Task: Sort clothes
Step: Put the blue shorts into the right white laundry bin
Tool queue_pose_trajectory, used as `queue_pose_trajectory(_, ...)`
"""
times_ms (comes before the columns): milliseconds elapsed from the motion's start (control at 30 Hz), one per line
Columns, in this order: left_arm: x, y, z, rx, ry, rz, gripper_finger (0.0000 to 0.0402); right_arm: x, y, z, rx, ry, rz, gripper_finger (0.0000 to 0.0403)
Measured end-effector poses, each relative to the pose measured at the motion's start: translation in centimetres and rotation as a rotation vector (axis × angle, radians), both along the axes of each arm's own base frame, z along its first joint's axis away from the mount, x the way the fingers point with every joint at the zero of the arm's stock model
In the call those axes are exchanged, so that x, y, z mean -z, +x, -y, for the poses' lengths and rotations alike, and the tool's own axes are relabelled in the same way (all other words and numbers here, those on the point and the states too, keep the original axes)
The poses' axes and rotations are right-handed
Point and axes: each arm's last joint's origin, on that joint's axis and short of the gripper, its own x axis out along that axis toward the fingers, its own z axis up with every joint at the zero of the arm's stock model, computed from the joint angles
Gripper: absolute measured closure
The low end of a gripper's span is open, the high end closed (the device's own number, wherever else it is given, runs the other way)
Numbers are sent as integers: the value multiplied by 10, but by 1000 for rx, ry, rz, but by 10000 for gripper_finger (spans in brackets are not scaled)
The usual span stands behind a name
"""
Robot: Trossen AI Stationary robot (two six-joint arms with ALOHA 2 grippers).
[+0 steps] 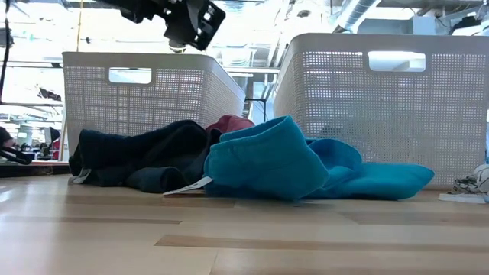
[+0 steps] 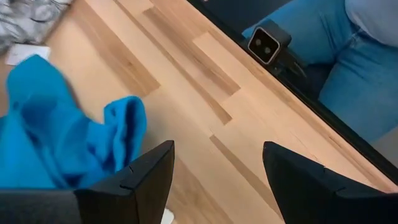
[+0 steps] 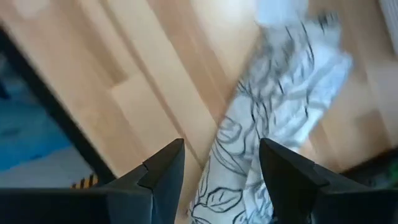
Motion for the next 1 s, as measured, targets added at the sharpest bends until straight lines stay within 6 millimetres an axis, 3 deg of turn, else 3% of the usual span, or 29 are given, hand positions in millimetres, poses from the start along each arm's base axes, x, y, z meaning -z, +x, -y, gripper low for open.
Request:
queue_pose_trajectory(200, 19, 14, 10, 8, 9, 0, 162, 24, -27, -9, 128, -49, -29, 182)
queue_pose_trajectory(433, 47, 26, 15, -69, 193, 6, 162, 37, -44, -16, 190, -76, 53, 182)
queue_pose_trajectory(567, 67, 34, 16, -73, 236, -11, 162, 37, -43, -17, 189, -86, 107, 182)
queue_pose_trajectory(733, 86, 48, 14, -221, 398, 61, 162, 37, -38, -14, 170, -118, 157, 182)
queue_pose_trajectory(1000, 96, 57, 12, -301, 456, 112, 172, 36, -21, -7, 131, -163, 264, 182)
